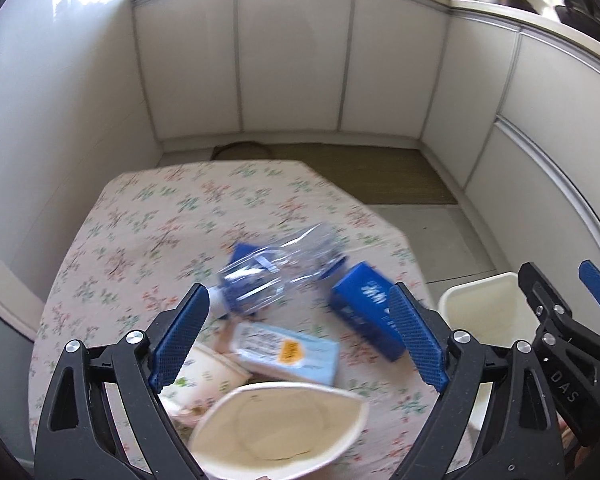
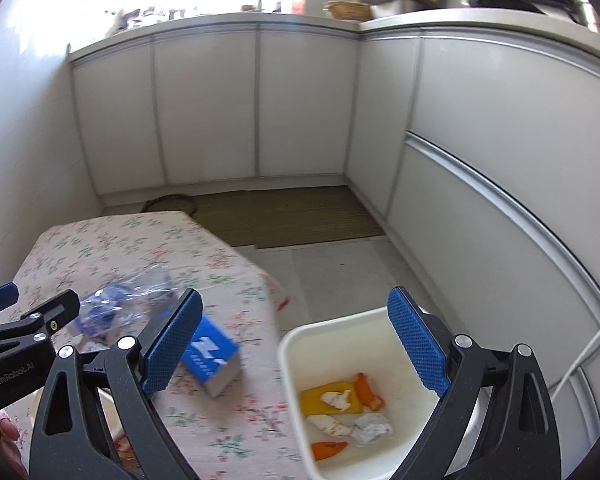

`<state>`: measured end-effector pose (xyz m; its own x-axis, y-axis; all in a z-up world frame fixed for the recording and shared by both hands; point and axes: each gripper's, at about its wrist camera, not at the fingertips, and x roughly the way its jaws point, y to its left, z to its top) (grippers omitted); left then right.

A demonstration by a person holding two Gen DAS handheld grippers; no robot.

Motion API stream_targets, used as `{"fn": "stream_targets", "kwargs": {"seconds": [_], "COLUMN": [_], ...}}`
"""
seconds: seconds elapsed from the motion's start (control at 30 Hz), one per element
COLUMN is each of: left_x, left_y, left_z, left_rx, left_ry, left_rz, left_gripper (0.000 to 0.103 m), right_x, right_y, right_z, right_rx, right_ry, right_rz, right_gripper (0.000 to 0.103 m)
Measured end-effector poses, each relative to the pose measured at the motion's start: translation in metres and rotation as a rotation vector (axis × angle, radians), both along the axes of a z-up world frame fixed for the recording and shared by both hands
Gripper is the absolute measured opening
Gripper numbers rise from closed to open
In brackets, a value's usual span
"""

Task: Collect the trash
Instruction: 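Move both open grippers back over the table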

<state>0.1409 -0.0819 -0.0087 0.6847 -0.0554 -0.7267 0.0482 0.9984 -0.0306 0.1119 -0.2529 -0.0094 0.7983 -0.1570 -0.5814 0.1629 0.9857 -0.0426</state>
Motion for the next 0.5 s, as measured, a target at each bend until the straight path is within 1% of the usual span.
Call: {"fn": "stream_targets", "kwargs": {"seconds": [0.17, 0.3, 0.5], "left_x": [0.007, 0.012, 0.029], "left_y": [0.037, 0.059, 0.091], "left_z": [-0.016, -0.029, -0.057], "left_rx": [-0.011, -0.006, -0.032], "left_ry": [0.083, 0.151, 0.329], "left_rz": [0.04, 0.057, 0.08], "left_gripper": [0.089, 0.089, 0.089], "right_x": [0.01, 0.015, 0.022], "right_y": [0.025, 0.041, 0.059], "right_z": [-0.007, -0.012, -0.022], "right_rx": [0.011, 0.01, 0.009], "right_ry": [0.04, 0.07, 0.14], "right_rz": [0.063, 0.115, 0.196], "right_gripper": [0.091, 0.091, 0.091]}}
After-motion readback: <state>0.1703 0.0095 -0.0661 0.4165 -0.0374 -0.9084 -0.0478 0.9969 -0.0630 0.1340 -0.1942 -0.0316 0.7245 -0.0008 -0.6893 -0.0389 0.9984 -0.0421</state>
